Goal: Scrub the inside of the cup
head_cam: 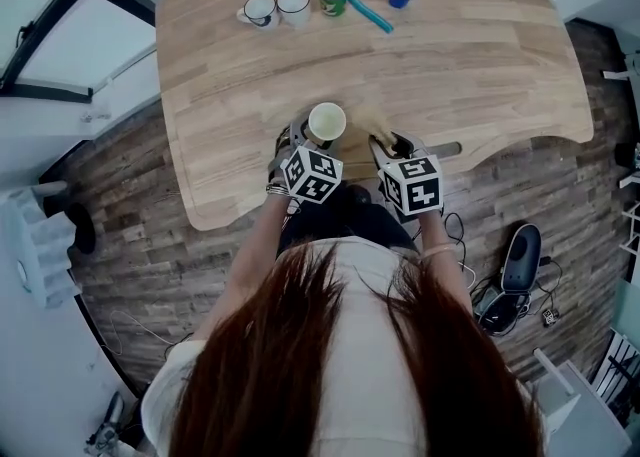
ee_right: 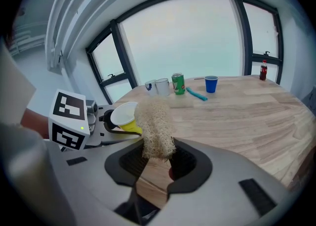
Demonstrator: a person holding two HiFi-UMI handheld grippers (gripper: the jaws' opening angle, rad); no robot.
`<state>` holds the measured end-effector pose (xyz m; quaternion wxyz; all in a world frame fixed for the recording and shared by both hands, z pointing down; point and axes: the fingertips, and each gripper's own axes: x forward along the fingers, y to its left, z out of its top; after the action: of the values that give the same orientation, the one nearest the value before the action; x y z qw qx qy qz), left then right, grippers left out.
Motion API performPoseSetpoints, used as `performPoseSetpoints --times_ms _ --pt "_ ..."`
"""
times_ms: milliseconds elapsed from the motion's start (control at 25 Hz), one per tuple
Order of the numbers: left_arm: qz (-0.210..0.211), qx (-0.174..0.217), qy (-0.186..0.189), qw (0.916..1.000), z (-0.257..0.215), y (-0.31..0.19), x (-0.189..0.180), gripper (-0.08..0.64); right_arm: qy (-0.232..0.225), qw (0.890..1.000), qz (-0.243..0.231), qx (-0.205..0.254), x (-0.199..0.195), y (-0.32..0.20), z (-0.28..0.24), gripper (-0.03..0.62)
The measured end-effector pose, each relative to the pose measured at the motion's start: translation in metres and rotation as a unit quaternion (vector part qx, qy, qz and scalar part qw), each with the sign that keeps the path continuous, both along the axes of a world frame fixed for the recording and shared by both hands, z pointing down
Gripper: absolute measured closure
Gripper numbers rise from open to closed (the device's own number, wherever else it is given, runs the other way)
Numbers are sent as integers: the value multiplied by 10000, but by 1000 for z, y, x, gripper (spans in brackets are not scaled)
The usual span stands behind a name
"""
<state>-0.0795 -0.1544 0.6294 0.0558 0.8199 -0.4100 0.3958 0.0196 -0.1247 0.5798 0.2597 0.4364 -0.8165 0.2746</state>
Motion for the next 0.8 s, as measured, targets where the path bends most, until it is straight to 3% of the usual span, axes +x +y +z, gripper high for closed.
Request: performPoseSetpoints --times_ms 800 --pt "414 302 -624 9967 -27 -10 10 295 -133 9990 -280 333 -8 1 -35 466"
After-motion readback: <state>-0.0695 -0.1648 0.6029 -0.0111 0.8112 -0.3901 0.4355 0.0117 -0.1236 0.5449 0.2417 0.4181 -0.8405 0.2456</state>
